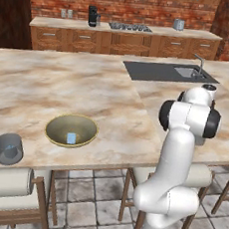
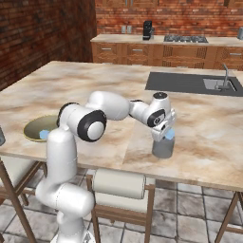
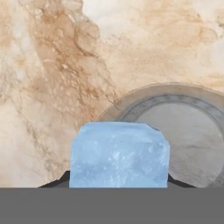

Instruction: There are four ice cubes in the ice bowl. Place two ice cubes in each glass of water.

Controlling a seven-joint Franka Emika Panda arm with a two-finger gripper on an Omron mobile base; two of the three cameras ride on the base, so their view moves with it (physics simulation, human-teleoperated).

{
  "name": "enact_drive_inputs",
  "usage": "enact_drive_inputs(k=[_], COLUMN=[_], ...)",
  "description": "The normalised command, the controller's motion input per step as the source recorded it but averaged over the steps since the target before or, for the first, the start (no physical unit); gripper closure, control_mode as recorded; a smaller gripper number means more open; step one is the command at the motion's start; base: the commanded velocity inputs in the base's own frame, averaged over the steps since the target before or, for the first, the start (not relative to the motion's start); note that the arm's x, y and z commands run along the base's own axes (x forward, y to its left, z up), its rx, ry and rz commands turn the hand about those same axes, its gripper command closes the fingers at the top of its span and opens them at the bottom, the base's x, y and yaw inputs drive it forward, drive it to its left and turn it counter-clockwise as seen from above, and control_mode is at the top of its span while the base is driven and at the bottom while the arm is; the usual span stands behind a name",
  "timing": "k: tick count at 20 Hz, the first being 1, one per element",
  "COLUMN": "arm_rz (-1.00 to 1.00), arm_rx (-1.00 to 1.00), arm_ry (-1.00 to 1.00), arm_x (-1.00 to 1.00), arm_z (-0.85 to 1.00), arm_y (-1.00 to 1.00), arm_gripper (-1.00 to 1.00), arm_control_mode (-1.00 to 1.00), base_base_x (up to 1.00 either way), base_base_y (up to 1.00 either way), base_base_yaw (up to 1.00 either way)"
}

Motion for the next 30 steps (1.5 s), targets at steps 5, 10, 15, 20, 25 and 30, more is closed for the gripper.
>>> enact_drive_inputs(k=[5, 10, 15, 20, 25, 30], arm_rz=[0.0, 0.0, 0.0, 0.0, -0.03, 0.03], arm_rx=[0.0, 0.02, 0.02, 0.0, 0.0, -0.03], arm_ry=[0.0, -0.02, -0.1, -0.21, -0.2, 0.03], arm_x=[0.0, -0.02, -0.33, -0.76, -0.89, -0.84], arm_z=[0.0, 0.0, 0.11, 0.29, 0.57, 1.0], arm_y=[-0.04, -0.1, 0.0, 0.01, 0.18, 0.54], arm_gripper=[-1.0, -1.0, -1.0, -1.0, -1.0, -1.0], arm_control_mode=[-1.0, -1.0, -1.0, -1.0, -1.0, -1.0], base_base_x=[0.0, 0.0, 0.0, 0.0, 0.0, 0.0], base_base_y=[0.0, 0.0, 0.0, 0.0, 0.0, 0.0], base_base_yaw=[0.0, 0.0, 0.0, 0.0, 0.0, 0.0])
